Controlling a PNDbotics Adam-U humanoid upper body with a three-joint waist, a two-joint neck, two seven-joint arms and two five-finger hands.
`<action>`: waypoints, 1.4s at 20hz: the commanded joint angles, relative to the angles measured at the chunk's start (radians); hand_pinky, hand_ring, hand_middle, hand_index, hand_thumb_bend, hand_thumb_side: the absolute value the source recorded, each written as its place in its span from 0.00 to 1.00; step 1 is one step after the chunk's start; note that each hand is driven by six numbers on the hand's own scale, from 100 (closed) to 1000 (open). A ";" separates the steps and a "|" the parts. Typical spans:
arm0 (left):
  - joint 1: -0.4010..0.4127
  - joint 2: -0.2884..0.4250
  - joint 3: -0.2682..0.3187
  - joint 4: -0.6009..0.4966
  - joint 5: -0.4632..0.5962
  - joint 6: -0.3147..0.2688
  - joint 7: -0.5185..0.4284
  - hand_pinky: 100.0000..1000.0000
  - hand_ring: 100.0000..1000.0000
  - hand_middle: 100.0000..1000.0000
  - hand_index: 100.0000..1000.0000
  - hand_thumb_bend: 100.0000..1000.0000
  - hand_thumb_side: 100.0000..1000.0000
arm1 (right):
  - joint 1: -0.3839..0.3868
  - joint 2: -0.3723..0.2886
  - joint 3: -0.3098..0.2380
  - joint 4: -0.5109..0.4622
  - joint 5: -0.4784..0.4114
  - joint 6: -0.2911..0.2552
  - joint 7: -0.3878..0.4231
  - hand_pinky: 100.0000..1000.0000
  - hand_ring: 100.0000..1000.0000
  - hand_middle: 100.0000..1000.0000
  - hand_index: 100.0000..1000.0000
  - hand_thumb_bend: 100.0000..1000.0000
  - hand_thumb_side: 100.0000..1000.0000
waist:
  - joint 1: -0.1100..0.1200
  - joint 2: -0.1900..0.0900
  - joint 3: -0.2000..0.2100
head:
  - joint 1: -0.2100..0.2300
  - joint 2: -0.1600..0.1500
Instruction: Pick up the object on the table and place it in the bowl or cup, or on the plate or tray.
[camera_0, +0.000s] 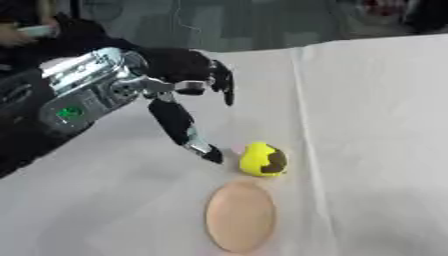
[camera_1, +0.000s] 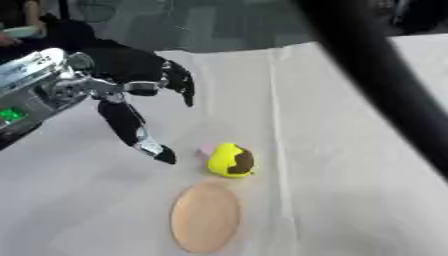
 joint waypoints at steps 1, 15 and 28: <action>-0.018 0.010 0.003 -0.010 -0.002 -0.005 -0.001 0.53 0.70 0.72 0.73 0.59 0.73 | -0.019 -0.034 -0.010 -0.014 -0.021 -0.301 -0.299 0.39 0.43 0.48 0.58 0.46 0.59 | -0.002 -0.005 -0.004 | 0.017 -0.004; -0.049 -0.033 -0.041 -0.010 0.003 -0.001 -0.037 0.53 0.70 0.71 0.73 0.59 0.72 | -0.055 -0.056 -0.017 -0.014 -0.082 -0.301 -0.299 0.39 0.43 0.48 0.59 0.48 0.60 | 0.016 0.008 -0.031 | 0.044 -0.004; -0.087 -0.146 -0.070 0.044 -0.220 -0.045 -0.080 0.57 0.74 0.72 0.73 0.57 0.73 | -0.065 -0.061 -0.019 -0.014 -0.109 -0.301 -0.299 0.39 0.43 0.49 0.59 0.49 0.60 | 0.015 0.009 -0.043 | 0.065 -0.007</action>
